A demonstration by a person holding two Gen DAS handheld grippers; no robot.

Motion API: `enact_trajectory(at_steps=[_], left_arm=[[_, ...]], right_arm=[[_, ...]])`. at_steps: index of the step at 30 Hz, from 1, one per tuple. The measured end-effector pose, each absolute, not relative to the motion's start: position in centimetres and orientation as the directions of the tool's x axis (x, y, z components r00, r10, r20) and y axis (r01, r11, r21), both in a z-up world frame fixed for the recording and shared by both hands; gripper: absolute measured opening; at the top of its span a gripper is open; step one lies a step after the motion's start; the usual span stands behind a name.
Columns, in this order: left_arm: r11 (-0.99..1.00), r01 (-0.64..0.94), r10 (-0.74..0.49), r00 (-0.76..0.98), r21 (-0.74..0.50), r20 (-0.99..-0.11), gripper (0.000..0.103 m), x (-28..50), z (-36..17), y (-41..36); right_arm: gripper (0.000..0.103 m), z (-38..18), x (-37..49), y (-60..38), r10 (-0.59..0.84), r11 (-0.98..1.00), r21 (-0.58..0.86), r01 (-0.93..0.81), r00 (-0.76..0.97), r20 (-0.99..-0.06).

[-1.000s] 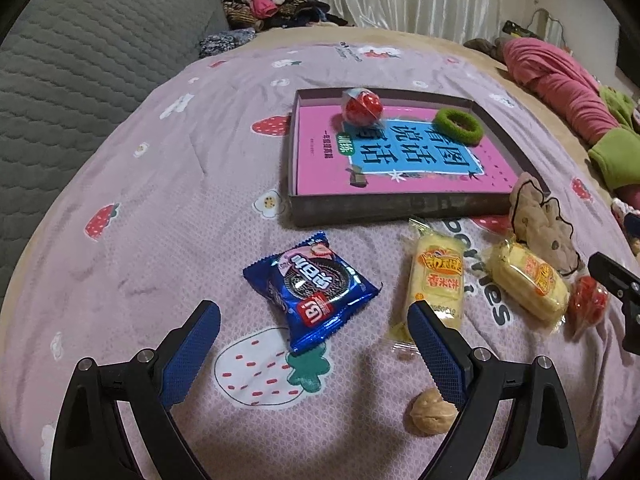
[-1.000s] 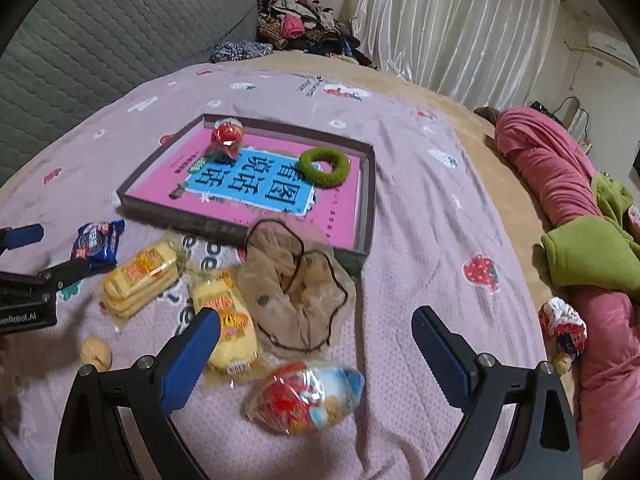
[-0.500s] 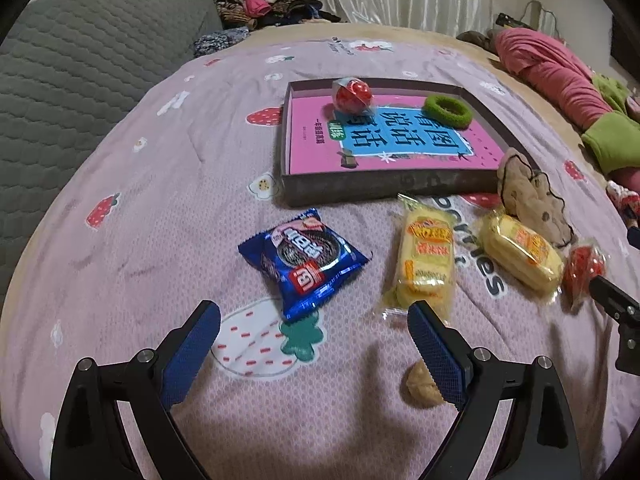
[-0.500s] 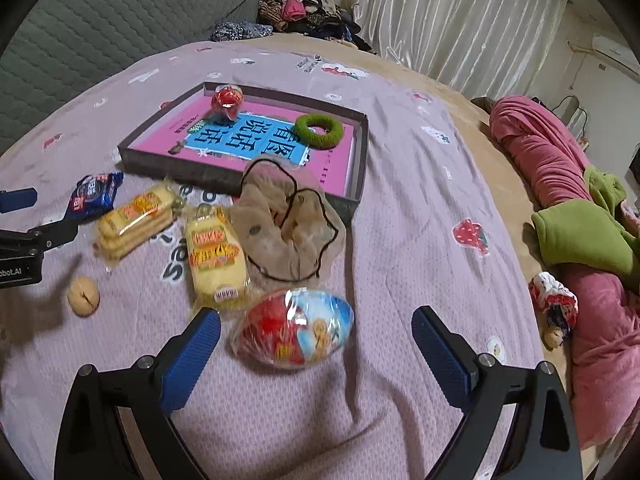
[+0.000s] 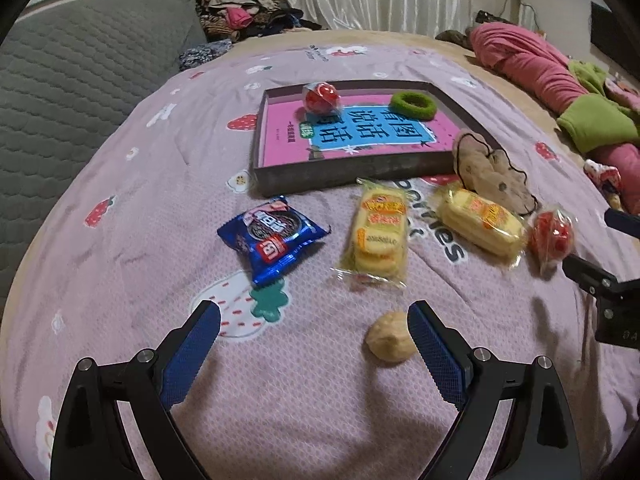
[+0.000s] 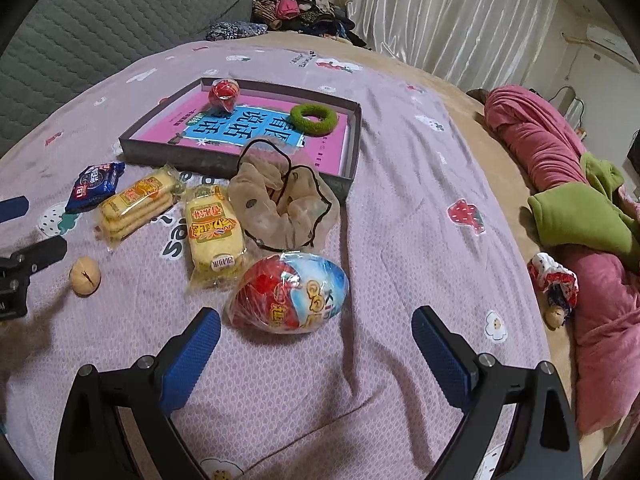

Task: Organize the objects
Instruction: 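Grasp the walnut with the left tool while the right tool grasps the large Kinder egg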

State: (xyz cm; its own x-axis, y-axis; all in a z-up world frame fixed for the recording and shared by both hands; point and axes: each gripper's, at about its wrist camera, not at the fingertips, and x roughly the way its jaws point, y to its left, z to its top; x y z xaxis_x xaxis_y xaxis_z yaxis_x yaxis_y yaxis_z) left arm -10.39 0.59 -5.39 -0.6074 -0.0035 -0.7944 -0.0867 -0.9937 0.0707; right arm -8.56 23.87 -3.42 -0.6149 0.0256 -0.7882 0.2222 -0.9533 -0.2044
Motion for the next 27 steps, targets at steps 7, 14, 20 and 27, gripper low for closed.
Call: enact_trajectory(at_steps=[7,14,20,27], left_arm=[[-0.988,-0.125,0.008,-0.609,0.086,-0.793,0.095,-9.5,-6.0,2.4],[-0.985,-0.151,0.026,-0.608,0.083,-0.793,0.095,-9.3,-6.6,3.4],[-0.984,-0.164,0.044,-0.607,0.072,-0.794,0.095,-9.4,-7.2,3.9],[-0.983,-0.172,0.051,-0.601,0.066,-0.798,0.095,-9.7,-7.9,4.3]], right_arm=[[0.097,-3.7,-8.6,24.2,0.023,-0.959,-0.192,0.21,-0.614,-0.789],[0.099,-4.2,-9.3,24.8,0.013,-0.971,-0.153,0.182,-0.603,-0.797],[0.102,-4.8,-9.7,24.3,0.011,-0.971,-0.153,0.184,-0.604,-0.797],[0.102,-5.6,-10.2,23.8,0.012,-0.971,-0.153,0.183,-0.603,-0.798]])
